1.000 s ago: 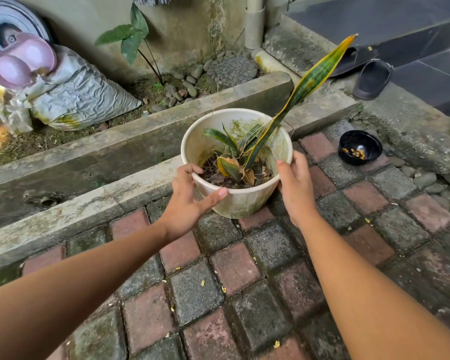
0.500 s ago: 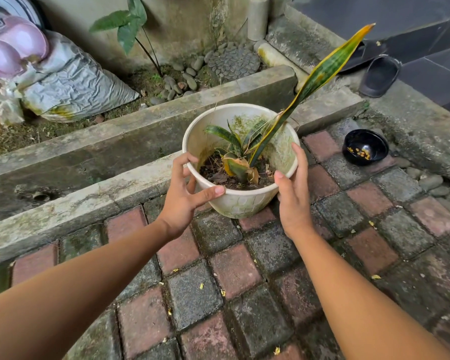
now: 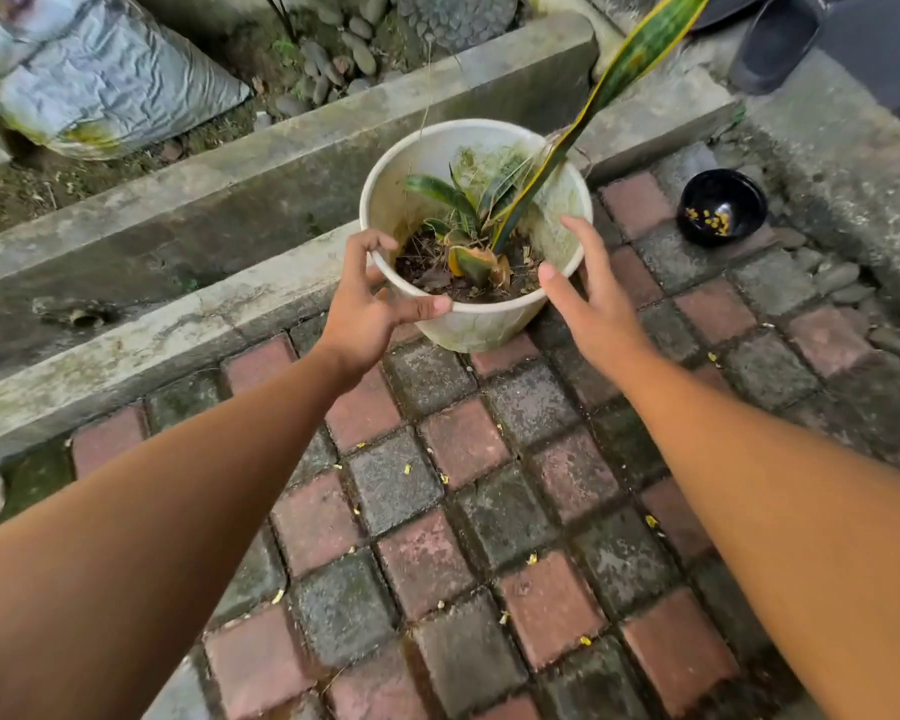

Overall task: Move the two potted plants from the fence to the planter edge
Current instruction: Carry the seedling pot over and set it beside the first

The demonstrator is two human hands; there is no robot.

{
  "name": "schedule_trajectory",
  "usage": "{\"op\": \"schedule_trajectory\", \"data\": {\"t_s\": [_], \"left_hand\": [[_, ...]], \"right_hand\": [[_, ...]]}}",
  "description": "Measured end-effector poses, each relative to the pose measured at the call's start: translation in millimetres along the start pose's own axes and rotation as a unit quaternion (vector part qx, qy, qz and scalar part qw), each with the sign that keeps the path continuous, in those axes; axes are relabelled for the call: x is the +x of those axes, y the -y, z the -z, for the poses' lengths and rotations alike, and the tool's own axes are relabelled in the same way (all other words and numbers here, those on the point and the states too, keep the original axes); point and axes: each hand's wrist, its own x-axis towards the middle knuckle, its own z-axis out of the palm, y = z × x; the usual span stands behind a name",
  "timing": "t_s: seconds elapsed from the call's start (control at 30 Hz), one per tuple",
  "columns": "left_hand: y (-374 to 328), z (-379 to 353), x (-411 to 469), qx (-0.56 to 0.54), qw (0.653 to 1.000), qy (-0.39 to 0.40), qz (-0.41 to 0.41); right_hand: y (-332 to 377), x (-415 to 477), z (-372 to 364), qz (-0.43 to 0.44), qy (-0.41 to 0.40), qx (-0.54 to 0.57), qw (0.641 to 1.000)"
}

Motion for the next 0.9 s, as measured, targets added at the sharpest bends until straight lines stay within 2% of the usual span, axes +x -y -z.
{"op": "schedule_trajectory", "data": {"t_s": [0.1, 0.17, 0.33, 0.47, 0.57, 0.73, 0.9], "left_hand": [[-42, 7, -20, 0.086, 0.989, -0.048, 0.106], [-88, 13, -45, 0.117, 0.981, -0.082, 0.128], [-249, 30, -149, 0.190, 0.979, -0.004, 0.078], [-408, 45, -233, 0.259, 0.964, 0.002, 0.058], [-507, 52, -281, 0.233, 0.971, 0.042, 0.028], [-618, 39, -341, 0.194, 0.966, 0.154, -0.067], [-695, 11, -385, 0.143, 0.932, 0.289, -0.166]], "right_hand": [[53, -20, 27, -0.032, 0.036, -0.116, 0.992], [101, -40, 48, -0.034, 0.024, -0.123, 0.992], [248, -107, 133, -0.052, 0.030, -0.125, 0.990], [391, -162, 219, -0.073, 0.029, -0.128, 0.989], [486, -203, 271, -0.083, 0.005, -0.130, 0.988], [604, -262, 323, -0.076, -0.028, -0.148, 0.986], [693, -344, 360, -0.093, -0.161, -0.156, 0.970]]}}
